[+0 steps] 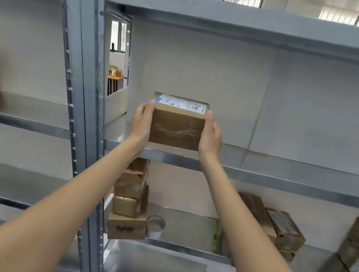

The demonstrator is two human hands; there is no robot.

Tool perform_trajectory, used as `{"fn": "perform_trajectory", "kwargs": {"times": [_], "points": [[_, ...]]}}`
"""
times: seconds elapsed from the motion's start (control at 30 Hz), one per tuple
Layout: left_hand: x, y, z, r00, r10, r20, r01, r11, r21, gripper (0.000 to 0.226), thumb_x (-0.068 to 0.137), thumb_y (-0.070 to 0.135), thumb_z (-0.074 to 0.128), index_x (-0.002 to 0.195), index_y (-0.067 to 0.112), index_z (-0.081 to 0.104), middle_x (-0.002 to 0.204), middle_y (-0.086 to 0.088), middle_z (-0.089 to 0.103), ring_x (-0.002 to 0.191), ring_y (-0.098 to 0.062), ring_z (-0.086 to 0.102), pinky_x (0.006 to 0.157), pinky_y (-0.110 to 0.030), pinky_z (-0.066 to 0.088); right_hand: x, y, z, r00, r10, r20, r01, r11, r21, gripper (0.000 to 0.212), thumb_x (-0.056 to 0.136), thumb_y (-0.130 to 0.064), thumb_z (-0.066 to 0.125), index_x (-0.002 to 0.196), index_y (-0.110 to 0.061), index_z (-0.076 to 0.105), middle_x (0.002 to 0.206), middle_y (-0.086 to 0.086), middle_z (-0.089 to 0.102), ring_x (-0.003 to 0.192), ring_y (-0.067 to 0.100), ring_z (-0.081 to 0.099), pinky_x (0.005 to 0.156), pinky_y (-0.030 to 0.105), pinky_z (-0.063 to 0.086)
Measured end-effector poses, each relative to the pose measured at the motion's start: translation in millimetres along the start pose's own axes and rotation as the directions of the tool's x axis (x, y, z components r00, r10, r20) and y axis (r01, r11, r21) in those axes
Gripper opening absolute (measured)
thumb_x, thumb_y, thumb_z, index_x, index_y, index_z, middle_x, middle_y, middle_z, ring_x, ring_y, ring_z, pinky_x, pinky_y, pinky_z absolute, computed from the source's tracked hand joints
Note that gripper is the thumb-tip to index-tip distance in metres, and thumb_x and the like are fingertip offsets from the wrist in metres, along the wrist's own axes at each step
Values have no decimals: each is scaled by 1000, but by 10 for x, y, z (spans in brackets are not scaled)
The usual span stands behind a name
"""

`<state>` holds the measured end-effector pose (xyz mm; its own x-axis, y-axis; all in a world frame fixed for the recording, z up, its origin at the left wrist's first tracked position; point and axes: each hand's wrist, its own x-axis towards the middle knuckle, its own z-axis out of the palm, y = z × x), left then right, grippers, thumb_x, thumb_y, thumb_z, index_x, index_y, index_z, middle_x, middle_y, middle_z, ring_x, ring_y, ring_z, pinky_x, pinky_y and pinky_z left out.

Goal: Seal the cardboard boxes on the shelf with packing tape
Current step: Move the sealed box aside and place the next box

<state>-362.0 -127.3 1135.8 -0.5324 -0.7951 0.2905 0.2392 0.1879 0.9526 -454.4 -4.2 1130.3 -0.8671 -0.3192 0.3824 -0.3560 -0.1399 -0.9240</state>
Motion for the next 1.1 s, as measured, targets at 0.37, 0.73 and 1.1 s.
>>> {"fn": "perform_trajectory", "kwargs": {"times": [0.37,0.73,1.1], "points": [[945,-804,-250,923,-292,249,261,953,151,70,97,66,23,149,21,33,147,1,43,133,-17,40,116,-35,25,628,788,513,958,243,153,-231,969,-90,57,103,-47,27,148,-14,36,148,6,43,136,24,40,101,24,28],[-120,-1093,-372,849,211,-484,-271,961,-57,21,101,24,38,117,22,51,118,-1,54,109,-12,52,93,-21,42,-412,1046,367,916,-343,-207,319,937,-141,33,98,-28,46,125,-9,51,114,4,52,104,17,52,90,25,43],[-189,-2167,-884,921,-275,-275,330,926,181,53,97,41,42,145,17,39,151,-3,35,139,-22,32,117,-44,27,-778,1934,1075,846,496,196,-471,867,-161,55,103,-45,32,149,-14,32,152,7,35,138,27,35,102,22,36]]}}
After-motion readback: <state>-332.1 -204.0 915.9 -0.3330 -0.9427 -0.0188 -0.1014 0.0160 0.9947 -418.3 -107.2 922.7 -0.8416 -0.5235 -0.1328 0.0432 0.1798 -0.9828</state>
